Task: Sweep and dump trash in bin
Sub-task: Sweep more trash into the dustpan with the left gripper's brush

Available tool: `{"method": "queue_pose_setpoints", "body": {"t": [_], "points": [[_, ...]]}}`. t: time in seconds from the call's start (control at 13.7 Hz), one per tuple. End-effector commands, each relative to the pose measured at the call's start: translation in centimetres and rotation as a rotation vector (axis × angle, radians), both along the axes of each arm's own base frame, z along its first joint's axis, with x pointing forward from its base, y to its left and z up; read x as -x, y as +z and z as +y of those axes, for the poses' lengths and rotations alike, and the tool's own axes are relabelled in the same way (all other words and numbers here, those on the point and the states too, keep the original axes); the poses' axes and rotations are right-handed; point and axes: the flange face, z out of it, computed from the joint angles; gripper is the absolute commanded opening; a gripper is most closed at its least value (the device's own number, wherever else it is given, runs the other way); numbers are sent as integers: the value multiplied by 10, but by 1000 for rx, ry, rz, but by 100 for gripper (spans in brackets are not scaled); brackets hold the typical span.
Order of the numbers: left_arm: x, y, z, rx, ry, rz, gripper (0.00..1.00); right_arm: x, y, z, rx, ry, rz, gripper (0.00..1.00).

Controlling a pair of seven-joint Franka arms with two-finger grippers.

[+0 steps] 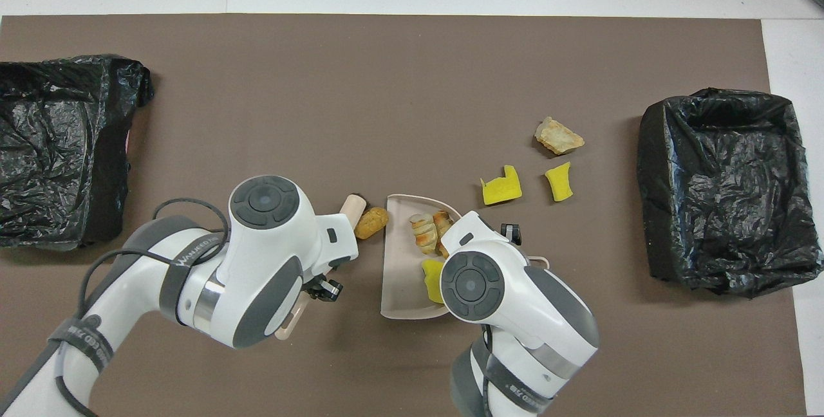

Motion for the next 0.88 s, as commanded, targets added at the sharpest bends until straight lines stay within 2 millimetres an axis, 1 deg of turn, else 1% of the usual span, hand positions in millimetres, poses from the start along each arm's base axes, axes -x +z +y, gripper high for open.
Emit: {"method": "queue_pose_setpoints", "body": {"t": [0.0, 0.07, 0.22, 0.44, 0.51, 0.73, 0.8], "points": [[27, 6, -20, 1, 12, 6, 0, -8, -7, -8, -54, 13, -39, 0], [34, 8, -28, 6, 24, 8, 0, -10, -10, -7, -66, 12, -46, 0], [39, 11, -38, 1, 74, 4, 0, -13, -16, -2, -109, -5, -61, 0], [46, 14, -37, -38, 107, 29, 0, -18, -16, 1, -132, -19, -68, 0], [49, 14, -34, -80, 160, 49, 0, -19, -16, 2, -132, -19, -68, 0], [47, 20, -35, -175, 372, 3, 0, -29, 1, 5, -135, -13, -83, 0], [47, 25, -37, -194, 400, -29, 0, -32, 5, -3, -125, -28, -79, 0]]}}
